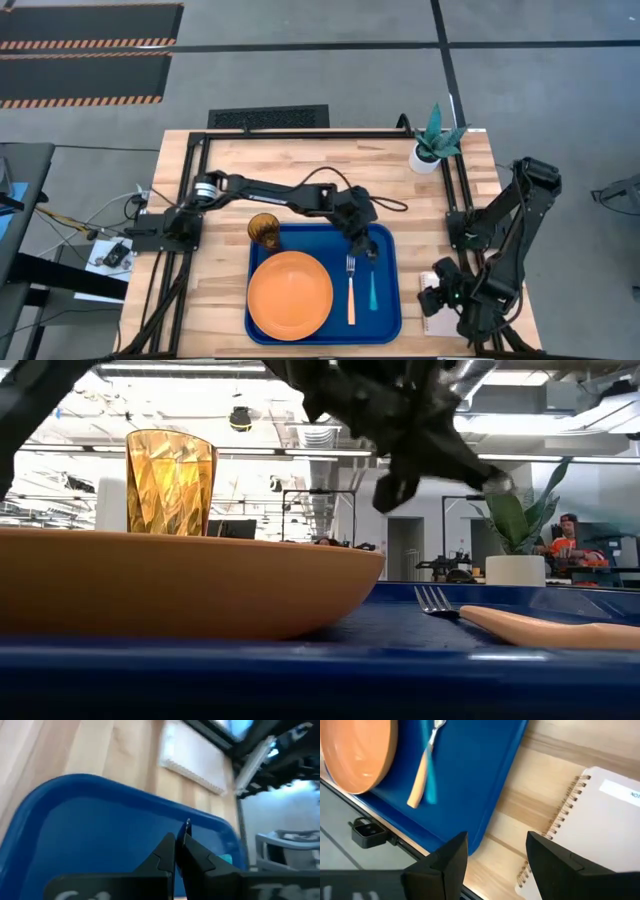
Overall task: Pick and place plate/cup/fork/spoon on tray
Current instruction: Put the blue spoon on the blue serving tray to the right of the brown fork
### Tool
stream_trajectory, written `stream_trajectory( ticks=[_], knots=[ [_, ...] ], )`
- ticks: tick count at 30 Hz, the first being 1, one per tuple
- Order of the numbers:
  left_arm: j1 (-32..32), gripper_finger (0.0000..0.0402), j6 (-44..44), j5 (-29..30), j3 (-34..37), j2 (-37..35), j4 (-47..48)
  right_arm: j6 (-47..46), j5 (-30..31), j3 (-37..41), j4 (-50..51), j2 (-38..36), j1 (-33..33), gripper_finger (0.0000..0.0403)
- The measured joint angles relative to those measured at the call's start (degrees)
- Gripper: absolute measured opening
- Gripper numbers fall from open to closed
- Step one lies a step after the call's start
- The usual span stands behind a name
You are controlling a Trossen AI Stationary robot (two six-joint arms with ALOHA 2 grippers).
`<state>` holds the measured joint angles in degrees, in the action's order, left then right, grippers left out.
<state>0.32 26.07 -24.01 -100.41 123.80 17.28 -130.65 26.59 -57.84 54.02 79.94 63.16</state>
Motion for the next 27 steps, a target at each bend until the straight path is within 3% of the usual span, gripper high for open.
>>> stream_trajectory(
  ticks=[7, 17, 24, 27],
  knots=[
    [-1.0, 0.0, -0.3, 0.9, -2.0, 3.9, 0.7, 0.0, 0.7, 0.0, 0.0, 0.0, 0.0, 0.0221],
    [-1.4, 0.0, -4.1, 4.8, -1.7, 3.8, 1.7, 0.2, 0.7, 0.0, 1.9, 0.0, 0.0, 0.022],
    [-1.4, 0.0, -6.5, 5.0, -1.8, 4.5, 2.0, 0.2, 0.7, 0.0, 2.8, 0.0, 0.0, 0.022],
    [-1.4, 0.0, -6.1, 2.3, -1.7, 6.5, 2.6, 0.2, 0.7, 0.0, 2.9, 0.0, 0.0, 0.022]
  ],
)
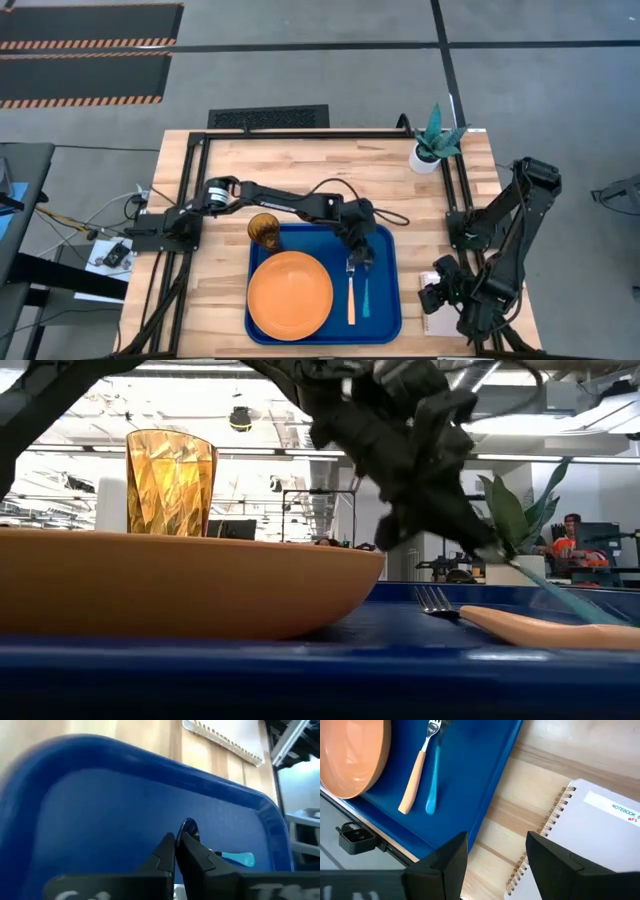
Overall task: Pick and place plate/cup/fork/spoon on tray
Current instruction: Put the blue spoon on the blue serving tray to the right of the brown fork
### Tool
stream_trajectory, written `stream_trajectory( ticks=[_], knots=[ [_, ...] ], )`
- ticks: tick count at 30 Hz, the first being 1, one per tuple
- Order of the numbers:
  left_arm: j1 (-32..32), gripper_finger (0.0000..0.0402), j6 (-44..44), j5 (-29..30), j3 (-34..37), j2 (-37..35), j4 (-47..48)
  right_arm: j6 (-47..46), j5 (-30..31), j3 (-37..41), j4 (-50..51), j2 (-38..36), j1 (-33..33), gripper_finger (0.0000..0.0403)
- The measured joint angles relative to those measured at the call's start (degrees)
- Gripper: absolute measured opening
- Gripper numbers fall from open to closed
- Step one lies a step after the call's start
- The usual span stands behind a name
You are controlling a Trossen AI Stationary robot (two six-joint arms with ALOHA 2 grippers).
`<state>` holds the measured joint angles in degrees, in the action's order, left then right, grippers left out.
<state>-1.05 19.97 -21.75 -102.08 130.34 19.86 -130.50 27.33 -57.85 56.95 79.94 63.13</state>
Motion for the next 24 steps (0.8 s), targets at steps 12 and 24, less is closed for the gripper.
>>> stream_trajectory(
  ticks=[12, 24],
  knots=[
    [0.5, 0.0001, 1.2, 1.2, -0.2, 1.7, -1.3, 0.0, 0.0, 0.0, -0.4, 0.0, -0.3, 0.022],
    [0.4, 0.0064, 0.9, 1.9, -0.2, 1.8, -0.7, 0.0, 0.1, 0.0, 0.4, 0.0, -0.3, 0.022]
  ],
)
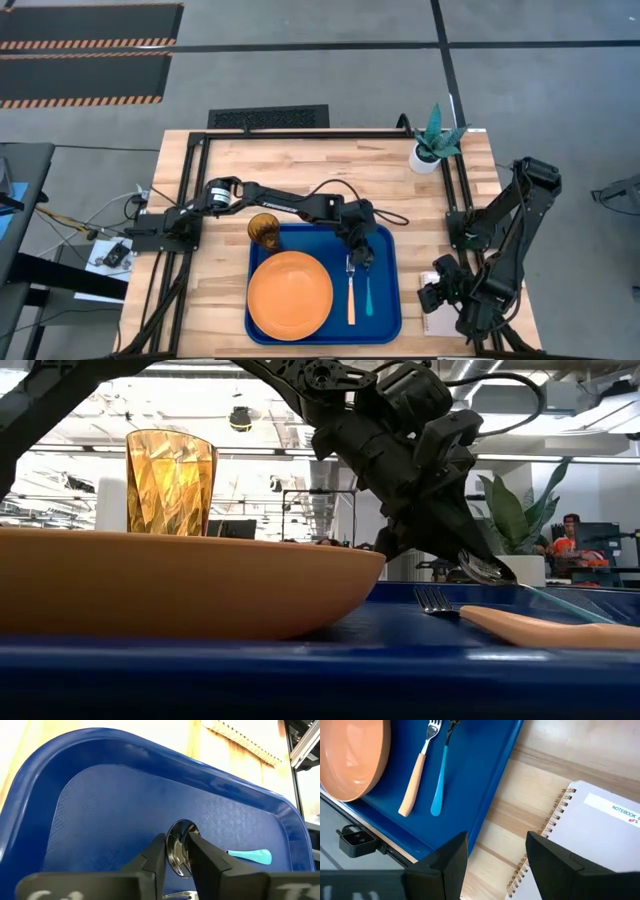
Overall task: Pick and place plate/cup/fork/spoon on tray
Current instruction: Put the blue spoon on the blue serving tray to the right of the brown fork, then return to Home Position
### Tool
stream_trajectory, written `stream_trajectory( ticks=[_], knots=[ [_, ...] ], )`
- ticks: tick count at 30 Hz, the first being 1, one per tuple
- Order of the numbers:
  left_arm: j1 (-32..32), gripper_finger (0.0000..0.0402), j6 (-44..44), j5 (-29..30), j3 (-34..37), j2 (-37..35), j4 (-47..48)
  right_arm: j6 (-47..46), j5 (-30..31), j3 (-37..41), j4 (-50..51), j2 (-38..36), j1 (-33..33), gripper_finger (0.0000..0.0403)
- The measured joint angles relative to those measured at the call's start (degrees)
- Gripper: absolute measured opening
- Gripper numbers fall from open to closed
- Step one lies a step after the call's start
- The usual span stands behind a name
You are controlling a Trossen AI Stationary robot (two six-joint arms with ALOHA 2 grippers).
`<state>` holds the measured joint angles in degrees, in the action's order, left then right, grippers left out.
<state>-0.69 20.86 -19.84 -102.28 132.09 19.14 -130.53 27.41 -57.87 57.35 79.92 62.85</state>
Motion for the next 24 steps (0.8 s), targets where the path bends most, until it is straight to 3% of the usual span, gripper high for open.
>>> stream_trajectory(
  ticks=[24],
  knots=[
    [2.7, 0.022, 2.5, -3.7, 0.0, 0.0, -0.6, 0.0, 0.1, 0.0, 0.1, 0.0, 0.0, 0.022]
  ],
)
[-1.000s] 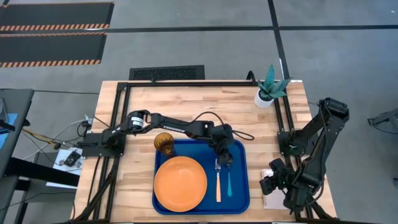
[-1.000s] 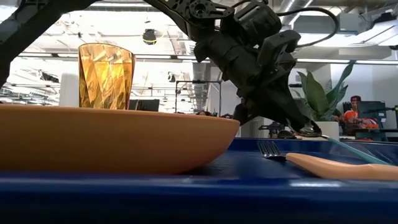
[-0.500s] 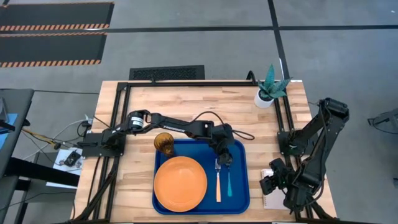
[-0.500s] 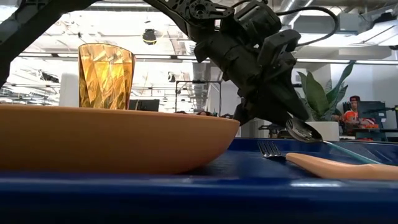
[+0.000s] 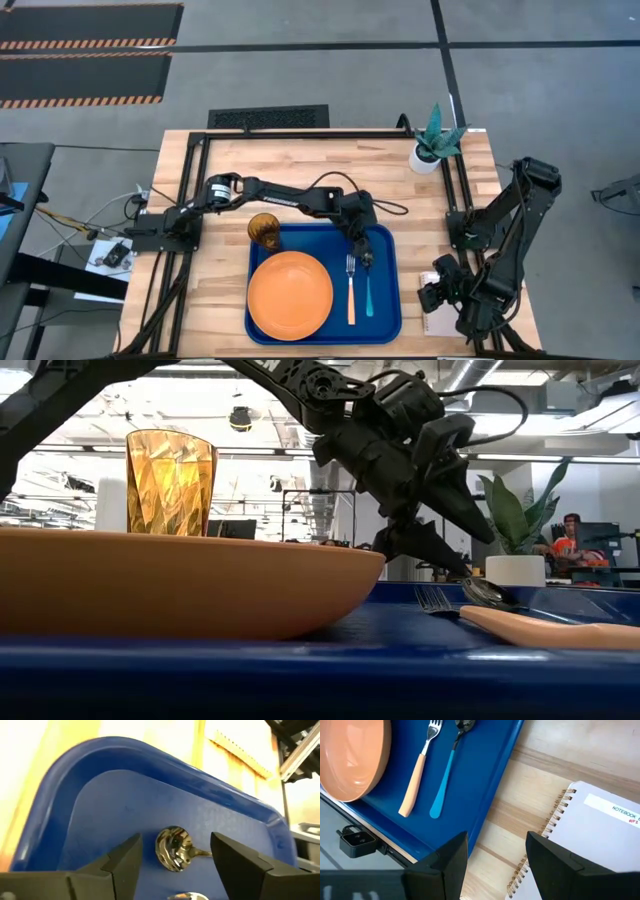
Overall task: Pick and place plate/cup/fork/spoon on tray
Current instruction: Return to Home Position
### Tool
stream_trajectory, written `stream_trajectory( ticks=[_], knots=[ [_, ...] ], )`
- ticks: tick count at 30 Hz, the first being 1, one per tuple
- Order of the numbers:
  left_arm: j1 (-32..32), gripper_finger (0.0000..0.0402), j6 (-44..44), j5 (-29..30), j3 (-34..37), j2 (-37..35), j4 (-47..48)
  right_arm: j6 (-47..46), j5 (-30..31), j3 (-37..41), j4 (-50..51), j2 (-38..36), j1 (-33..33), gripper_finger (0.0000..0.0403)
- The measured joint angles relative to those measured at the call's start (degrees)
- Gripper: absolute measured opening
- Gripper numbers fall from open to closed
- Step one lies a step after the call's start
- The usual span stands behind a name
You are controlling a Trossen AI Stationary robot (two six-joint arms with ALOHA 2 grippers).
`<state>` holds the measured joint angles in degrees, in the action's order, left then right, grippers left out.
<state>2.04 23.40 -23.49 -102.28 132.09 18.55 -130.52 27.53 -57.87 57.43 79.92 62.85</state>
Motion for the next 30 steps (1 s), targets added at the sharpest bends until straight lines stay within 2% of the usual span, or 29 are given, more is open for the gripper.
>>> stream_trajectory(
  ticks=[5, 11, 16, 19, 24, 30],
  knots=[
    [1.7, 0.0226, 1.4, -3.9, -1.7, -0.8, 2.7, 0.0, 2.5, 0.0, 0.0, 0.0, 0.0, 0.022],
    [4.4, 0.0225, 1.0, -8.8, -8.5, -4.2, 7.5, 0.1, 3.7, 0.0, 1.0, 0.0, -1.2, 0.022],
    [7.4, 0.0224, 1.5, -16.1, -14.3, -11.6, 11.5, 1.4, 5.0, 0.0, 0.7, -0.1, -3.4, 0.022],
    [9.4, 0.0224, 3.7, -19.4, -17.8, -18.3, 12.8, 5.4, 9.3, -0.8, 0.5, -0.4, -5.4, 0.022],
    [12.5, 0.0224, 4.1, -13.2, -20.9, -31.4, 13.5, 20.3, 16.9, -4.0, 0.4, -4.2, -11.3, 0.0221],
    [13.6, 0.0224, 2.7, 0.7, -21.5, -47.2, 13.5, 51.0, 26.7, -12.4, -0.2, -11.7, -21.2, 0.0221]
  ],
)
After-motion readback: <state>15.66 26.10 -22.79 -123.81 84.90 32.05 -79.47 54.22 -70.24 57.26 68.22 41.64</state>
